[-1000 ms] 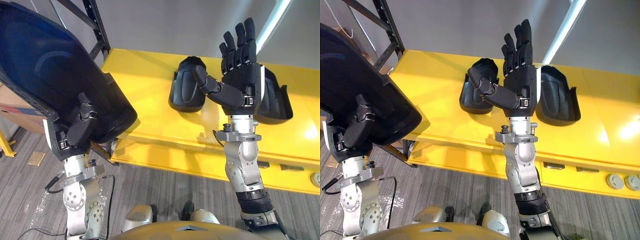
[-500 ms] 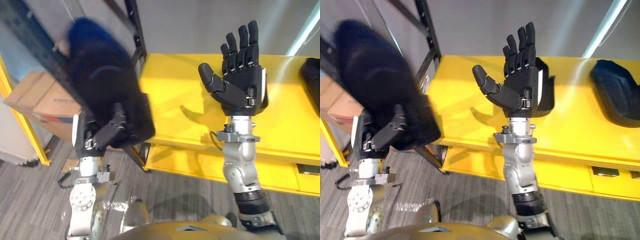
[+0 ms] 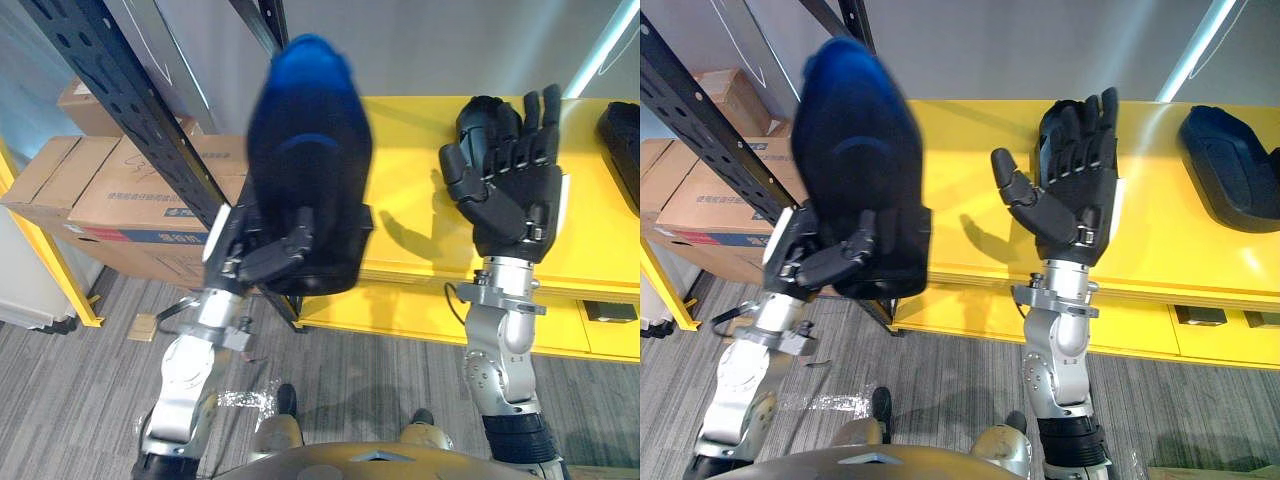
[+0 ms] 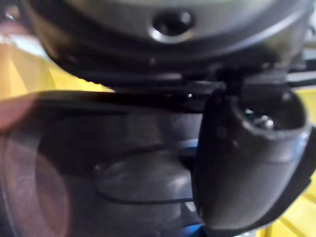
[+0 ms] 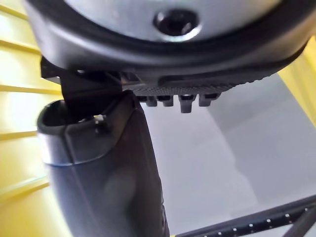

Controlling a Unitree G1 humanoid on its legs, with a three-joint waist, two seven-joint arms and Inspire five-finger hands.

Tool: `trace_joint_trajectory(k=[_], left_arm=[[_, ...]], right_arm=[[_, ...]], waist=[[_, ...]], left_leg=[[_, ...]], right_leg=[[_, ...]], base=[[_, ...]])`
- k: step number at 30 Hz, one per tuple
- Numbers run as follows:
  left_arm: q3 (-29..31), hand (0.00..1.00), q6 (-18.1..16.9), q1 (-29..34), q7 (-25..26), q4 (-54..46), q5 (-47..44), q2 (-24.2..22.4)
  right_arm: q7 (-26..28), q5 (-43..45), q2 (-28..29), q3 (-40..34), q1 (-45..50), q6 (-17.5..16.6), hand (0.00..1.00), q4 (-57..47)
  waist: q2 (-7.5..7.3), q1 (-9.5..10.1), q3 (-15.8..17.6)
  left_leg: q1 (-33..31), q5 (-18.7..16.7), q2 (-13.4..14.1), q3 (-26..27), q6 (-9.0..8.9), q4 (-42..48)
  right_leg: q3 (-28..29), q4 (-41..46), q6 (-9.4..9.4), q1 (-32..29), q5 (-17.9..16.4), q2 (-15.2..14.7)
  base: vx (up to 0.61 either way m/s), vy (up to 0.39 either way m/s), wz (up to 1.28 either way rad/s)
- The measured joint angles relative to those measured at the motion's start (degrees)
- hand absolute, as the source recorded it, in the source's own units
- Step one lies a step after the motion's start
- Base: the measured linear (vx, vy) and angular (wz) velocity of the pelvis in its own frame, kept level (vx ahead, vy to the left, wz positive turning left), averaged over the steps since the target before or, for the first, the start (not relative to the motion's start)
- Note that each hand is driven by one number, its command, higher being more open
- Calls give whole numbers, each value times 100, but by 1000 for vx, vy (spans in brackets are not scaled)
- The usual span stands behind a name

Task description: Walk over and take three plastic housings, then place them on the shelf

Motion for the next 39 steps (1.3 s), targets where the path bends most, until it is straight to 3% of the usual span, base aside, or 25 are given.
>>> trace_joint_trajectory(k=[3,8,16,21,30,39], left_arm=[[-68,0,-3,-231,113,-97,-252,31],[-72,0,-2,-594,422,-144,-728,7],[87,0,127,-1833,1929,-59,-651,-113],[444,0,336,-2820,2275,493,-752,108],[551,0,1078,-4014,2855,1452,-1121,544],[671,0,1374,-4633,2943,2179,-1577,784]], right_arm=[[-2,-207,-165,-144,-3,166,100,-151],[0,-192,-130,-313,287,245,100,-151],[-50,-450,-105,-298,344,635,100,-164],[-446,-535,-77,-344,209,638,100,-231],[10,-354,-71,-379,167,643,100,-466],[65,-133,-226,-245,186,650,100,-469]], waist=[[-16,-116,10],[-79,-147,80],[-197,-299,531],[-369,-472,988],[-257,-791,1600],[-231,-887,1616]], left_leg=[[-138,145,11,145,17,-182],[-197,170,9,316,31,-181],[-80,171,16,666,35,-181],[-280,201,-30,870,70,-118],[-106,182,-84,1190,90,-118],[-126,182,-95,1417,92,-118]], right_leg=[[191,53,-18,-371,-6,13],[454,104,12,-593,36,33],[835,307,-27,-823,-12,32],[1291,543,-3,-1304,28,45],[1734,936,-24,-1571,-84,26],[1953,1136,-22,-1843,-180,39]], base=[[-61,3,-15],[-23,-6,-17],[-44,-2,-19],[-45,-2,-19],[-6,-4,-18],[-5,-18,-11]])
